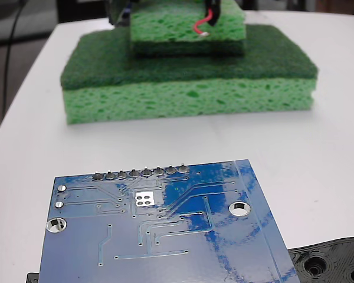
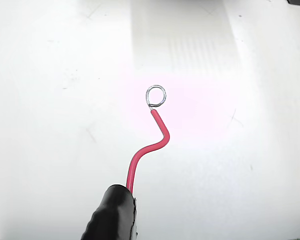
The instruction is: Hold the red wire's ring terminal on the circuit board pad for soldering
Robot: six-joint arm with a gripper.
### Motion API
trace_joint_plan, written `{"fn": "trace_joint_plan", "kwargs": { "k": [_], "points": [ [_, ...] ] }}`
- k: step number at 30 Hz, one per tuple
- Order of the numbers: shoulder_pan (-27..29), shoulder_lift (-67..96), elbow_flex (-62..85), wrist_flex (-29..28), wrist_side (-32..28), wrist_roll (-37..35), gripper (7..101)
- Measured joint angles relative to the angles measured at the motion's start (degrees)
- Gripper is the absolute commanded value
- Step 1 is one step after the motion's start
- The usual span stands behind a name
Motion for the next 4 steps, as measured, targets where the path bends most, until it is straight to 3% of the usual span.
{"fn": "trace_joint_plan", "kwargs": {
  "k": [4],
  "points": [
    [0.0,0.0,0.0,0.0,0.0,0.0,100.3]
  ]
}}
